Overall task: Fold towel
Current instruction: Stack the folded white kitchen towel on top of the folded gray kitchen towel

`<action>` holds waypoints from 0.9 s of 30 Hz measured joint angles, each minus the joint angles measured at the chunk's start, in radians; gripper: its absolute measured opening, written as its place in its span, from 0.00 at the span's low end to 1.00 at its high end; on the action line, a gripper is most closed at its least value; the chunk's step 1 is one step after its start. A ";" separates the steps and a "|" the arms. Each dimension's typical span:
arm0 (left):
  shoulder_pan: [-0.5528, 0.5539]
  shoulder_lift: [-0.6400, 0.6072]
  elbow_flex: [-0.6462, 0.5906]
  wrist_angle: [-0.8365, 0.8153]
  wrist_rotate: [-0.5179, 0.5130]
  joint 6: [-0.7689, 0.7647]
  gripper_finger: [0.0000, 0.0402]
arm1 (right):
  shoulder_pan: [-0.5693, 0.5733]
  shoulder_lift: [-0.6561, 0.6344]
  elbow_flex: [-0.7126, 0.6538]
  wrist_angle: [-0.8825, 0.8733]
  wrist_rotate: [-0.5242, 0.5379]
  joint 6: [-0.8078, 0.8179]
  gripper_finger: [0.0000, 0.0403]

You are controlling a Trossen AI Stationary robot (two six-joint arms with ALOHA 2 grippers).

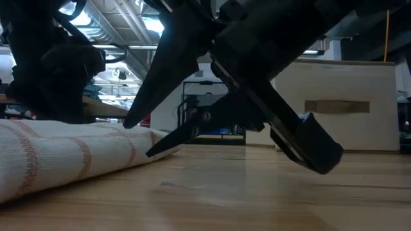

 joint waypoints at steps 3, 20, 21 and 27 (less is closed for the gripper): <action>0.000 0.021 0.000 0.029 0.001 -0.002 0.52 | 0.000 0.000 0.000 0.004 0.000 0.008 0.29; 0.006 0.050 -0.135 0.347 0.042 0.001 0.52 | -0.008 0.000 0.000 0.005 0.045 0.055 0.29; 0.006 0.049 -0.138 0.351 0.045 0.001 0.52 | -0.012 0.000 0.000 0.005 0.046 0.055 0.29; 0.006 0.051 -0.141 0.387 0.064 0.029 0.52 | -0.036 0.000 0.000 0.000 0.030 0.055 0.29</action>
